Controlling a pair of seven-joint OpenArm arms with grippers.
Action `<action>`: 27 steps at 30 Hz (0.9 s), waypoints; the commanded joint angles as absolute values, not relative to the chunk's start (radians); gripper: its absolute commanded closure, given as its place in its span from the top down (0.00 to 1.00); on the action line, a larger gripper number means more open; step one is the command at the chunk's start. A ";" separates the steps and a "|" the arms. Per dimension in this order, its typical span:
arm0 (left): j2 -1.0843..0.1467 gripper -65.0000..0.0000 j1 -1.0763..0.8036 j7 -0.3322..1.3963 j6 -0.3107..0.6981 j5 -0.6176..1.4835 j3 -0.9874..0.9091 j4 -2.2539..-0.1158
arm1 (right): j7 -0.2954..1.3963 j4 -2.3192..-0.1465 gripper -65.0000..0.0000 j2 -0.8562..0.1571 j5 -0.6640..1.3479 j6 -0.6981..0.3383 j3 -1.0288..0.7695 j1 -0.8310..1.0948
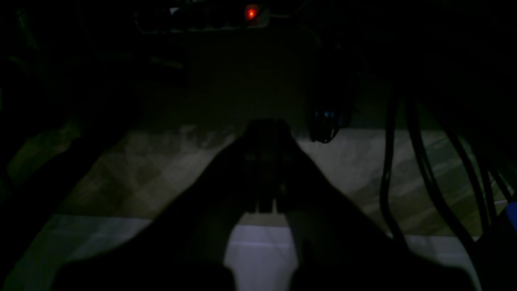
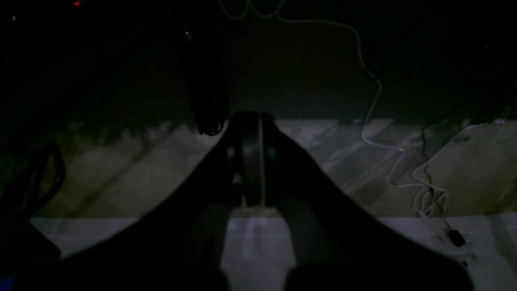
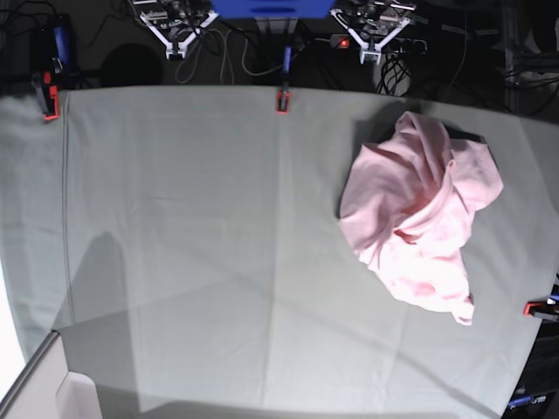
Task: Layout the t-shirt on the table in an organized manner, then fold the t-shirt properly
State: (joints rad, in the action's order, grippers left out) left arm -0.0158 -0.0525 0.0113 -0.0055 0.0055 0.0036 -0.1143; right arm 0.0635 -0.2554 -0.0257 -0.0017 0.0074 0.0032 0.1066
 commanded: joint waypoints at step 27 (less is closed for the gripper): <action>-0.015 0.00 -0.070 0.008 -0.012 0.007 0.002 -0.117 | 0.053 -0.260 0.00 -0.030 0.002 -0.008 0.005 0.113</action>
